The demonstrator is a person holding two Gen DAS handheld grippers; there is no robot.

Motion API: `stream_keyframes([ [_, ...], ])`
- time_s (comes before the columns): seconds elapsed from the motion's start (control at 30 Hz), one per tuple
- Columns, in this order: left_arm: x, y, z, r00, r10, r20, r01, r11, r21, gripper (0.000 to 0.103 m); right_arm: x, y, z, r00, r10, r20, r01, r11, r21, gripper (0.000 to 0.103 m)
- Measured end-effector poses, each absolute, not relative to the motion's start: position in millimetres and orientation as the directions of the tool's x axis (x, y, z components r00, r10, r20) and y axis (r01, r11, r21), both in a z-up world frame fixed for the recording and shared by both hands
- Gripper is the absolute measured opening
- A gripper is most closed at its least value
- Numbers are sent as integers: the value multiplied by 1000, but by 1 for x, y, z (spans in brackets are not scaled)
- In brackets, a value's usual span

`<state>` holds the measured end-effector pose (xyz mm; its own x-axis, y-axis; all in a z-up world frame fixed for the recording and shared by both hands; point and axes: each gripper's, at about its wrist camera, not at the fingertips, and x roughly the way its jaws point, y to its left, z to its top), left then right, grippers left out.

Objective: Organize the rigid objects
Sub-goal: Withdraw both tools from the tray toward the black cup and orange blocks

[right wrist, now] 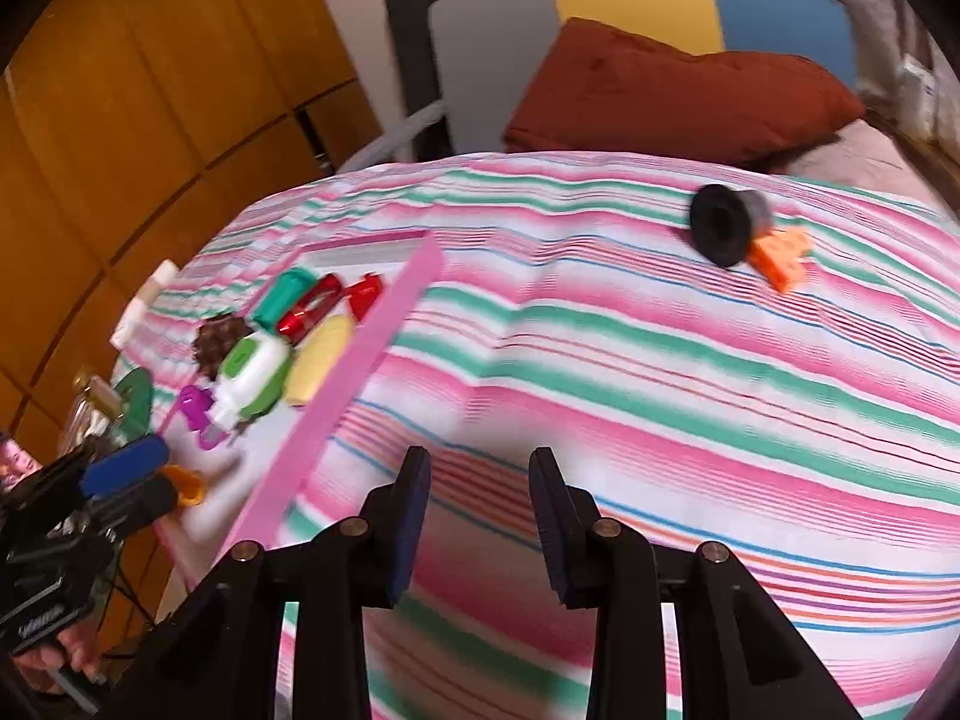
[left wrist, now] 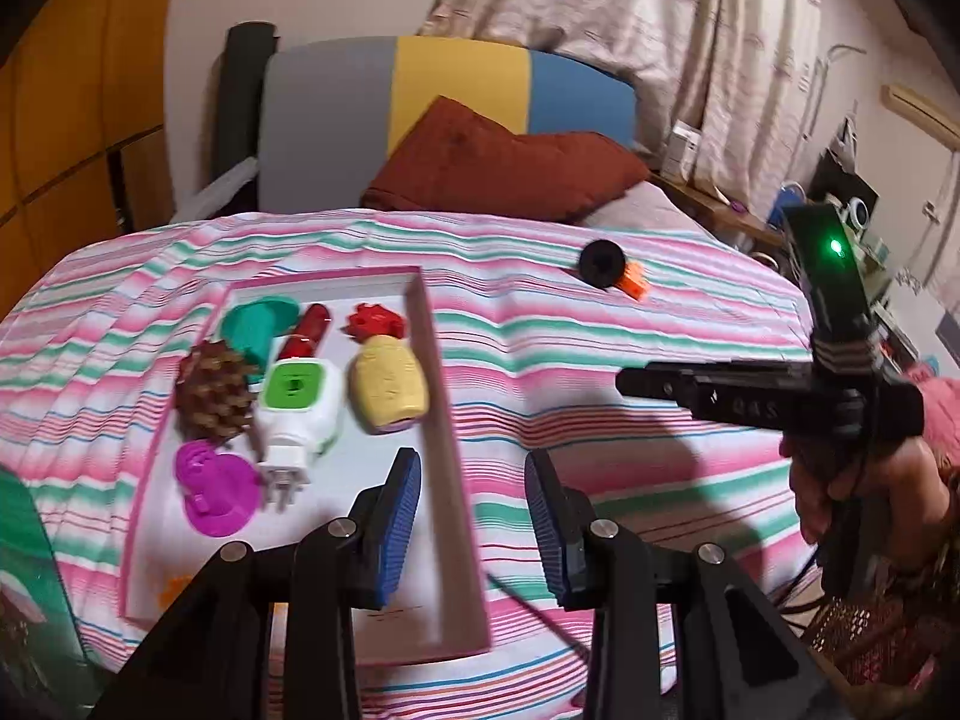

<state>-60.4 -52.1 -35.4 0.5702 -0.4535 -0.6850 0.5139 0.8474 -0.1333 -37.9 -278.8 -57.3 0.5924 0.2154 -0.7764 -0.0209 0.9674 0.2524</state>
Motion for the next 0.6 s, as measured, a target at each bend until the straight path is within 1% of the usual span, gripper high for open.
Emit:
stream_keyframes([
  [0.37,-62,-85,-34,522,-479,-705,572,811,-128,36,-32,-310,-57,594,103,-798,43,986,160,35],
  [0.5,-57,-100,-30,498,-498,-710,594,792,-139,36,-32,-322,-58,592,85,-801,94,980,174,35],
  [0.6,-47,-117,-27,477,-510,-715,606,781,-153,36,-31,-333,-60,565,69,-822,156,969,189,36],
])
